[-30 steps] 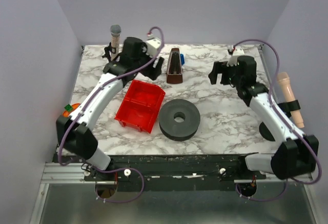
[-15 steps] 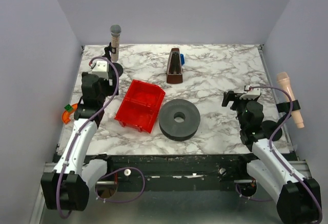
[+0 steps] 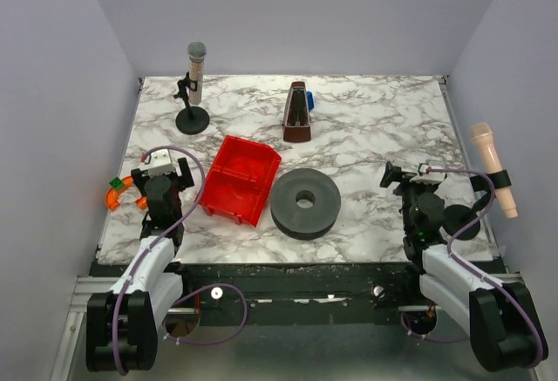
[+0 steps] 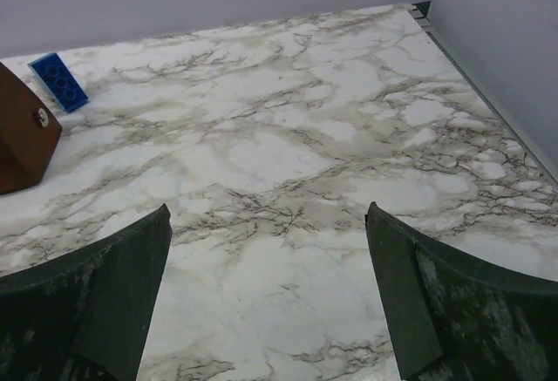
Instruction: Wrap the cables
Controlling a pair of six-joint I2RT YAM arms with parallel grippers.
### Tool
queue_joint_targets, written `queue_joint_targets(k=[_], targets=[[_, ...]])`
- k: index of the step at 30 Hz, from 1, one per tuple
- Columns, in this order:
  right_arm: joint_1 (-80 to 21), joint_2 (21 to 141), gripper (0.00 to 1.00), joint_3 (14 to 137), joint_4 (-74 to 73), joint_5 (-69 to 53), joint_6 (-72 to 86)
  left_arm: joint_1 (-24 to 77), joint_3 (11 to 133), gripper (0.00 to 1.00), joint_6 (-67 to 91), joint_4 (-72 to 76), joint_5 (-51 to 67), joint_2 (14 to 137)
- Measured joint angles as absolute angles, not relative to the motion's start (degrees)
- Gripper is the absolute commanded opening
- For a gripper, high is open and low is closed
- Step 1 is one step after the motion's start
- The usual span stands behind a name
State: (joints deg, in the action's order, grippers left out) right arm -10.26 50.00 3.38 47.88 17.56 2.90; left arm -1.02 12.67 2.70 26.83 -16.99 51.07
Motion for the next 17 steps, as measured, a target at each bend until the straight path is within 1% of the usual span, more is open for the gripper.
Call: queue_joint_targets(k=[8, 17], targets=[[-10.3, 52.8, 1.00, 3.4, 55.7, 17.5, 2.9, -1.0, 12.3, 0.99, 5.6, 34.8, -17.3, 51.5], [-10.3, 53.0, 1.00, 3.4, 57.3, 17.5, 2.9, -1.0, 11.7, 0.99, 5.9, 37.2, -17.0, 52.8]])
